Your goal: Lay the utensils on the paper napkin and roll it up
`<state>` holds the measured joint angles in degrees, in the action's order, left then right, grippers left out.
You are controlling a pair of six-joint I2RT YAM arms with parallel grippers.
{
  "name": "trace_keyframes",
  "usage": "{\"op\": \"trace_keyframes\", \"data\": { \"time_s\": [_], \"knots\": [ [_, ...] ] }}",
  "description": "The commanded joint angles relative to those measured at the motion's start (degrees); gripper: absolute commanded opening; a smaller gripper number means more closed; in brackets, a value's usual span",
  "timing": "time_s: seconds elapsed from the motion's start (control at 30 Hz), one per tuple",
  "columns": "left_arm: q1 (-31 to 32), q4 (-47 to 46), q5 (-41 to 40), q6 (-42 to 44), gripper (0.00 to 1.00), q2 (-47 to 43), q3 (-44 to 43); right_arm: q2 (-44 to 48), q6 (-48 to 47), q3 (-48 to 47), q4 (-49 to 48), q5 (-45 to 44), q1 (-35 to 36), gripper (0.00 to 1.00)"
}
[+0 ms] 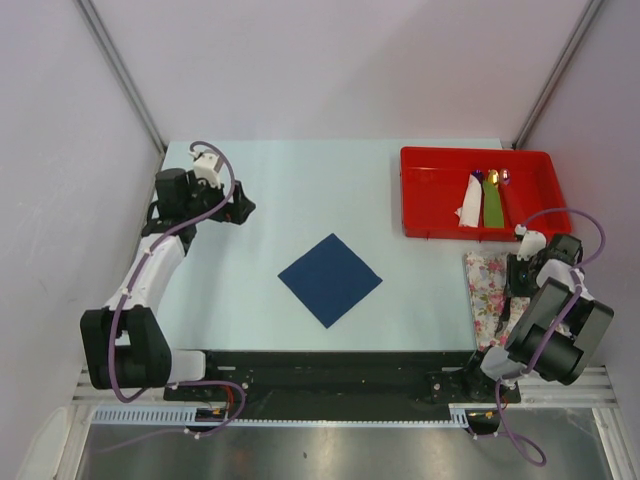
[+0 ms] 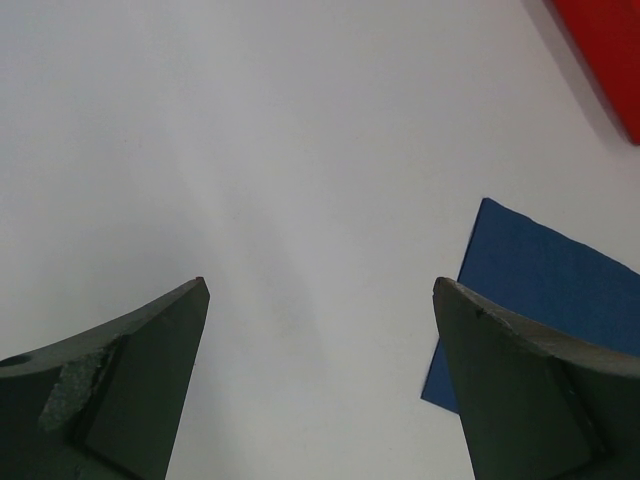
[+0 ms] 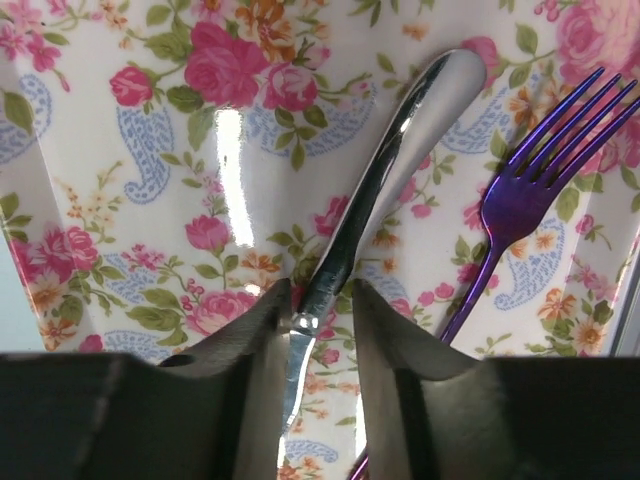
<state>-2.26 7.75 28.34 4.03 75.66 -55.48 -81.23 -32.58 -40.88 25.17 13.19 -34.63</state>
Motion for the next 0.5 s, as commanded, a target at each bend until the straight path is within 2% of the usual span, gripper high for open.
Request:
{"op": "trace_keyframes", "data": {
  "time_s": [0.0, 0.2, 0.47],
  "knots": [
    [0.1, -1.9, 2.2, 2.0, 0.99, 1.1, -2.6, -0.4, -1.7, 3.4, 1.4, -1.8, -0.3, 0.29],
    [0.2, -0.9, 2.9, 2.2, 1.0, 2.9, -5.0, -0.2, -2.1, 3.4, 2.5, -0.5, -1.0, 0.2],
    [0.2, 0.8, 3.0, 2.5, 1.0, 4.4, -7.8, -3.8, -4.0, 3.0, 4.6, 3.2, -2.5, 0.29]
  ]
}}
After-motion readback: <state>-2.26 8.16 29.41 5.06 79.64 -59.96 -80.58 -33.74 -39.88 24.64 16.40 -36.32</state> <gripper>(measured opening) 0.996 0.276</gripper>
